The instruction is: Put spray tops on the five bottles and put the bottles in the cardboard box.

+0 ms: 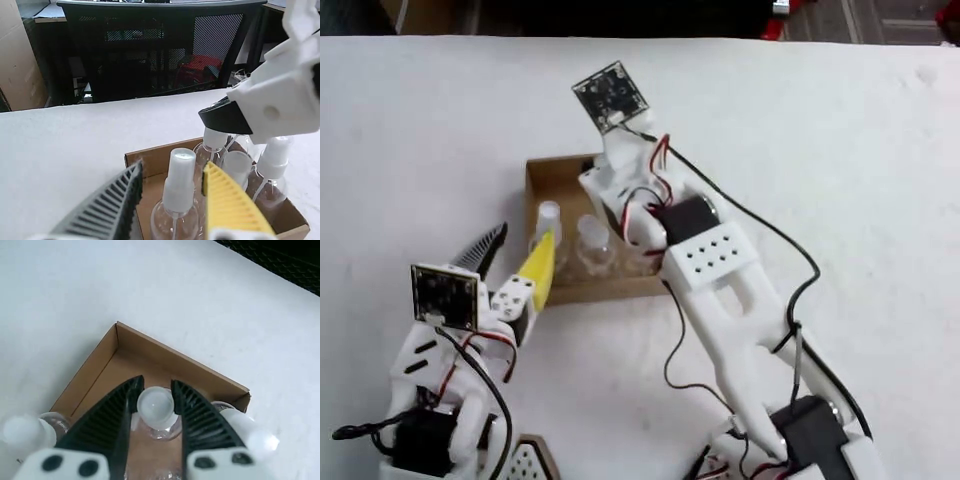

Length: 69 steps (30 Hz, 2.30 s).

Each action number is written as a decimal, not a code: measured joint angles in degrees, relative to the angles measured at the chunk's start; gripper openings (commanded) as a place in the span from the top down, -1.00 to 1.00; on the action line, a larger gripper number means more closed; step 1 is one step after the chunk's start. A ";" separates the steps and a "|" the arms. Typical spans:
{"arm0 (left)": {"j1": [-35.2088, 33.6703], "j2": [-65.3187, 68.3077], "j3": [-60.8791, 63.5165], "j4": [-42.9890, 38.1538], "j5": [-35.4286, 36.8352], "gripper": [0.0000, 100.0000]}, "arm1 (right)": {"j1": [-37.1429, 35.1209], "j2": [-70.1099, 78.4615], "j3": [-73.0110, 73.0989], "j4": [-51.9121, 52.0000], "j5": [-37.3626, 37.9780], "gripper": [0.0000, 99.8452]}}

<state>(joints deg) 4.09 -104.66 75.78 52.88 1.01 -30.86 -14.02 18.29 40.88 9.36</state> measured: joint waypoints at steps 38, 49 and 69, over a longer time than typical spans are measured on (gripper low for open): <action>0.00 0.00 0.00 0.00 0.00 0.63 | 2.73 5.27 -1.49 -2.11 -5.45 0.97; 0.00 0.00 0.00 0.00 0.00 0.63 | 1.93 5.36 -1.49 -2.11 -5.45 0.94; 0.00 0.00 0.00 0.00 0.00 0.63 | 1.41 -1.41 -1.05 -1.41 -5.36 0.58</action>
<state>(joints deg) 4.09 -104.66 75.78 52.88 1.01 -29.45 -15.43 17.23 39.47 4.00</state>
